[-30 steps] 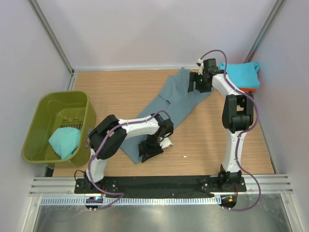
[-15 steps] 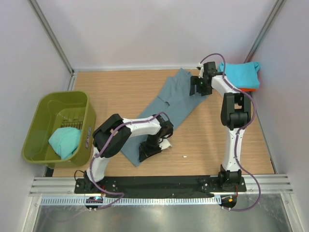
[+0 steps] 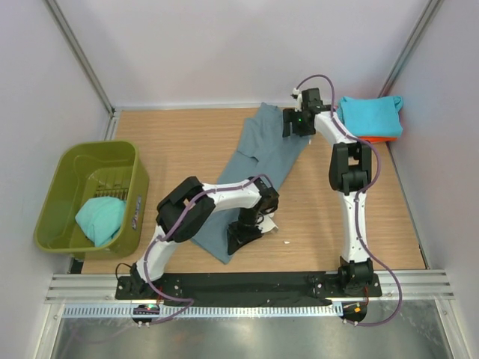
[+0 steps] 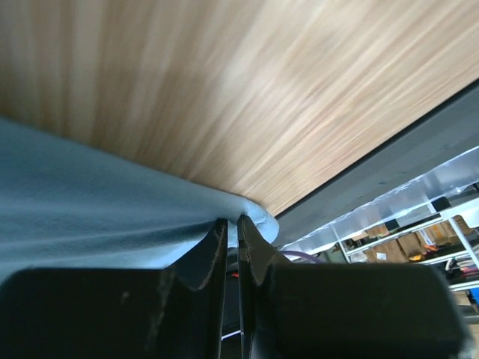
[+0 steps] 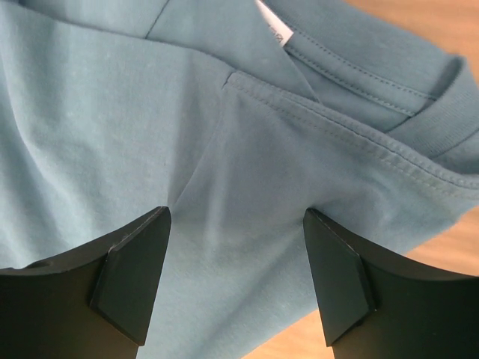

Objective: Fold and stack the t-shirts
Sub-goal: Fold the tshirt

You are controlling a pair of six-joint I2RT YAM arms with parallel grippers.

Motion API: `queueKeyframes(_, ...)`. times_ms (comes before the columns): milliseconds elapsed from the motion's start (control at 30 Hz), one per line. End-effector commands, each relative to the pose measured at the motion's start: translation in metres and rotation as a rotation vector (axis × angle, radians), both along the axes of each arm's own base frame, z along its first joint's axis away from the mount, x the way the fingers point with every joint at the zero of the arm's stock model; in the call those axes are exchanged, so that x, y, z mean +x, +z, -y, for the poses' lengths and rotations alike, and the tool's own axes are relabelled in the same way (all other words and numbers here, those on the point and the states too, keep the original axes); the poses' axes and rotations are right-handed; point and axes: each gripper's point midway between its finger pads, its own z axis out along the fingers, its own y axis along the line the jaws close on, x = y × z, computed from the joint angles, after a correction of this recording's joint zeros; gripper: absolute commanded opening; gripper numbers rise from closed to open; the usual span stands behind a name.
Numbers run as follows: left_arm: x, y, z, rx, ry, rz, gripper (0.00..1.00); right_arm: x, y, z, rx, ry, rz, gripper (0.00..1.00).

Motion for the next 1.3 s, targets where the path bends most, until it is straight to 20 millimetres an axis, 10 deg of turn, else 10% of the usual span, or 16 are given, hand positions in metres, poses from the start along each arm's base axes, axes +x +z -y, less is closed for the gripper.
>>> queueKeyframes(0,-0.012,-0.013,0.035,-0.097,-0.036,-0.035,0.1,0.031,-0.001,-0.019,-0.005,0.031,0.088,0.78)
queueKeyframes(200,-0.014,-0.016,0.067,-0.136,-0.062,-0.041,0.1,0.072,0.021,-0.043,0.007,0.047,0.242,0.78)
queueKeyframes(600,0.0,-0.017,0.119,-0.224,-0.053,-0.008,0.1,0.074,0.018,-0.096,0.043,0.122,0.285,0.78)
queueKeyframes(1267,0.001,-0.032,0.139,-0.214,-0.108,0.018,0.1,0.081,0.027,-0.123,0.104,0.146,0.329,0.78)
